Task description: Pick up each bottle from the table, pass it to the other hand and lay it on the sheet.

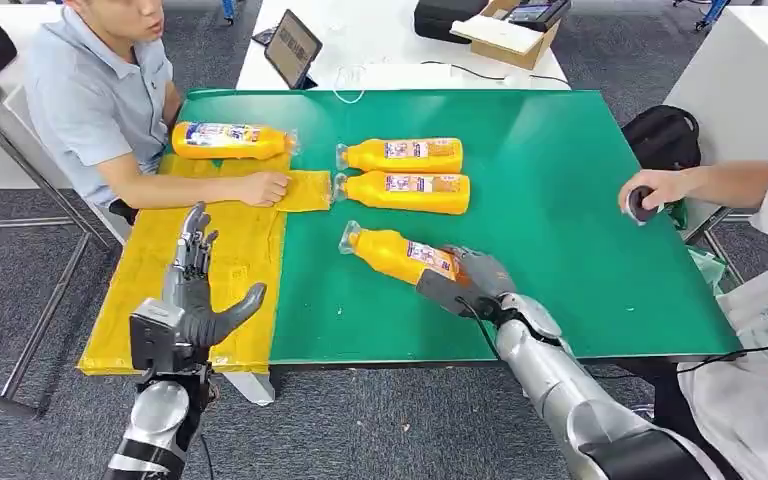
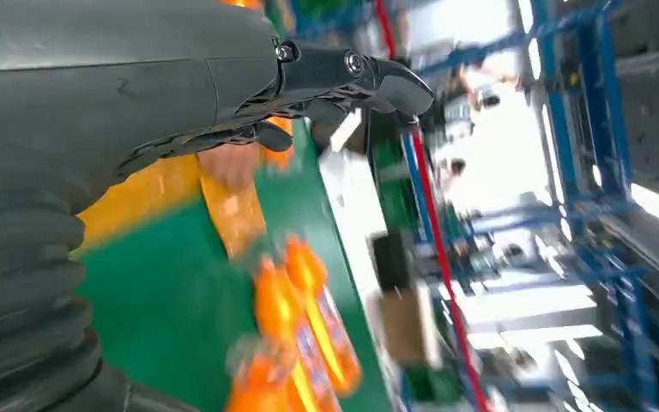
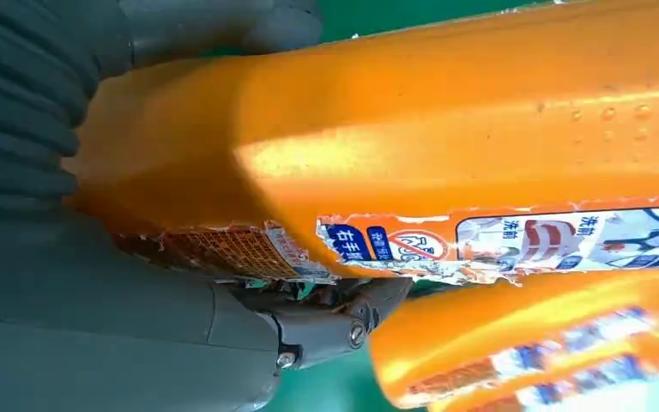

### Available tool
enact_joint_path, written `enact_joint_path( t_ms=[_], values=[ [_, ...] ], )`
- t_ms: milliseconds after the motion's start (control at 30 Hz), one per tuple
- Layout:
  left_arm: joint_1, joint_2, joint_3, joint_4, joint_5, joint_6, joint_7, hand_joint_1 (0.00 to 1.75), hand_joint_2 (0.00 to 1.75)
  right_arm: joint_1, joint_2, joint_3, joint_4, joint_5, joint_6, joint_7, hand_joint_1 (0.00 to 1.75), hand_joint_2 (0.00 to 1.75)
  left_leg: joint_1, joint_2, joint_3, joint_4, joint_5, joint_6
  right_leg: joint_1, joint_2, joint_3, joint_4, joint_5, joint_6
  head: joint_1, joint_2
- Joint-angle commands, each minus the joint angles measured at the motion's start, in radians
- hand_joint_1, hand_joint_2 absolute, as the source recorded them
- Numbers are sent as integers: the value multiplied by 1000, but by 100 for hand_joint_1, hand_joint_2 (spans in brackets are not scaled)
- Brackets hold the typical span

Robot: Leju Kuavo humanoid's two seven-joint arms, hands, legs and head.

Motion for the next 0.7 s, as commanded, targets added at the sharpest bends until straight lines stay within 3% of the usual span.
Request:
enact_joint_path(
  t_ms=[33, 233, 467, 567, 700],
  values=[
    [23, -43, -6, 65, 198, -117, 16, 0, 175, 154, 89, -117, -150, -179, -46, -118, 171, 175, 1, -1, 2, -2, 0, -1, 2, -1, 3, -2, 0, -2, 0, 0],
    [91, -57, -40, 95, 370, -220, 64, 0, 175, 301, 118, -72, -499, -384, -102, -158, 175, 175, 1, -1, -1, -1, -1, -1, 1, -1, 1, -1, -2, -2, 0, 0],
    [113, -37, -80, 104, 369, -282, 82, 0, 175, 351, 118, -25, -610, -436, -113, -188, 171, 175, 1, -5, -11, -1, 0, 0, 0, -2, -7, 0, -1, -1, 0, 0],
    [118, -13, -131, 109, 291, -294, 59, 0, 175, 384, 95, 94, -681, -373, -100, -171, 171, 175, 1, -6, -9, 0, -2, -1, 1, -3, -5, 0, -4, -2, 0, 0],
    [74, -21, -160, 118, 230, -297, 41, 0, 175, 347, 77, 269, -587, -236, -93, -170, 173, 175, 1, -5, -13, 0, -1, -1, 1, -2, -10, 0, -1, -1, 0, 0]
  ],
)
